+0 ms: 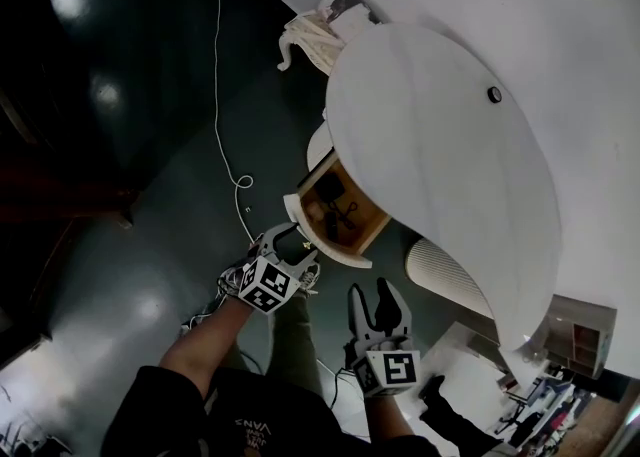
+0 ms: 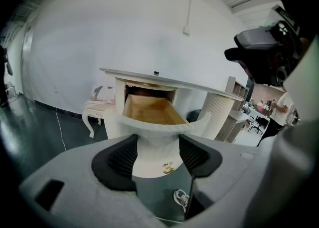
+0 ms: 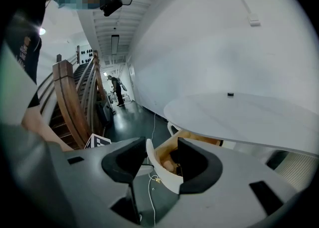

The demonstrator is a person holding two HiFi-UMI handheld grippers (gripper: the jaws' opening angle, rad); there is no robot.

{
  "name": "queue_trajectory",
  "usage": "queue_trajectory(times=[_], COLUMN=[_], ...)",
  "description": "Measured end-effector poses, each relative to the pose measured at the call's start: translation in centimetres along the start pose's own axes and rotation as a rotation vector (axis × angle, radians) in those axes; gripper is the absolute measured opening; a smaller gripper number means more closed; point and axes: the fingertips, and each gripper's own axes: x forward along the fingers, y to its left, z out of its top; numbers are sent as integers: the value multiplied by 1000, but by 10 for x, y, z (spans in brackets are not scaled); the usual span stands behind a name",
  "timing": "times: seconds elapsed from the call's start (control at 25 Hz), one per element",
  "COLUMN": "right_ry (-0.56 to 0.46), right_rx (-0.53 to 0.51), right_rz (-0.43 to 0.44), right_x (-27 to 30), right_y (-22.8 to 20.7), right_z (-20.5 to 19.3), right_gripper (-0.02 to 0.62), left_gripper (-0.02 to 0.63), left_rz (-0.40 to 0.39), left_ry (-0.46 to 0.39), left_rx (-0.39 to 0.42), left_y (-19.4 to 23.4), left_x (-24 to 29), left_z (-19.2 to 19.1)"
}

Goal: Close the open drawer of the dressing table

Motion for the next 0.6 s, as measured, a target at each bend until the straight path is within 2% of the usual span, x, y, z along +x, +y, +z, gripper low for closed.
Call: queue_trajectory(times=[0.6], right_ry=[0], right_rx=[-98], right_rz=[128], right_x=[52], right_y=[-10], right_z=[35], right_gripper=[204], left_gripper=[262], left_rz=[28], left_ry=[-68], left_rx=[-106], left_y=[8], left_x=[30], left_z=[20])
